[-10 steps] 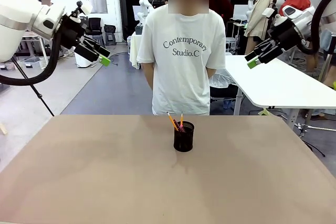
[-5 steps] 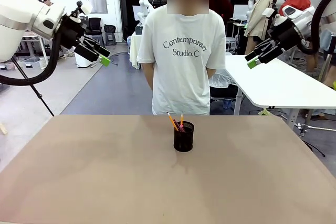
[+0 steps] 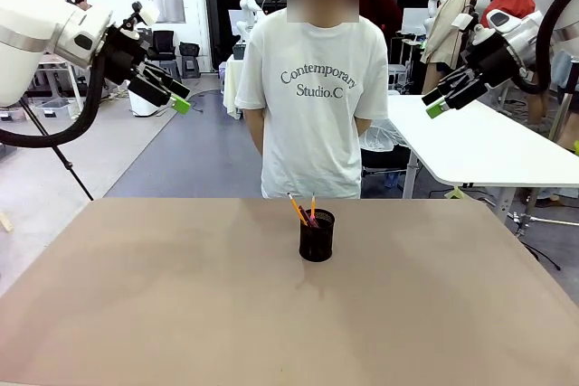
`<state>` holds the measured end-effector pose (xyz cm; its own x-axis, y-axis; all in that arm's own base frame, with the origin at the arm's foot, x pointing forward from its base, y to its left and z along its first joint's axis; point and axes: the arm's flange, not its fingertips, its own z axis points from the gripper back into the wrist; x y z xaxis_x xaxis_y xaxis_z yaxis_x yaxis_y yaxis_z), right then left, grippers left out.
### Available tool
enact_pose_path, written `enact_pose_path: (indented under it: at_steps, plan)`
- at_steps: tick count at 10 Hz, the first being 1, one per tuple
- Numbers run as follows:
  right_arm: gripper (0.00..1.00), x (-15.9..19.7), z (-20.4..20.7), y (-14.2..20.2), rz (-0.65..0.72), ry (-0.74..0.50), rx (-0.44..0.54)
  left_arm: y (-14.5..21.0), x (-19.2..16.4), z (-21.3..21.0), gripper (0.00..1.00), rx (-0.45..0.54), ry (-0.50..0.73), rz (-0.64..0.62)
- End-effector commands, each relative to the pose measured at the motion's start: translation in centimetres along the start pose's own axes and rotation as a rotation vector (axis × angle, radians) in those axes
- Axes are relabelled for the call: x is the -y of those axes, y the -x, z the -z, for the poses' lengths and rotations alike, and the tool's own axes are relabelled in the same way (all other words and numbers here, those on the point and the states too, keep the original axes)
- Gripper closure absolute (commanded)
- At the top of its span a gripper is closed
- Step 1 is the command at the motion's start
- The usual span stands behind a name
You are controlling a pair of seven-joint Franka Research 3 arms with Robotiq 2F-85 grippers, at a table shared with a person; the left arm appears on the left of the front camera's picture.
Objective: Place the pens into the pen holder.
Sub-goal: Pick up a writing instrument from the table and place it into the Pen holder.
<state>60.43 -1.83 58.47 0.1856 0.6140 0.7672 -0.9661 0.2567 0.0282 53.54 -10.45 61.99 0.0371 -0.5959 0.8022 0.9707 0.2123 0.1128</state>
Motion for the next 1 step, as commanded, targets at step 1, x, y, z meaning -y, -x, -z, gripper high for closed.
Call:
enact_pose_path:
  at_steps: [1]
  plan:
    - [0.0, -0.34, 0.23, -0.02, -0.001, 0.009, -0.001, 0.01, 0.01, -0.19, 0.0, 0.0, -0.006, 0.0]
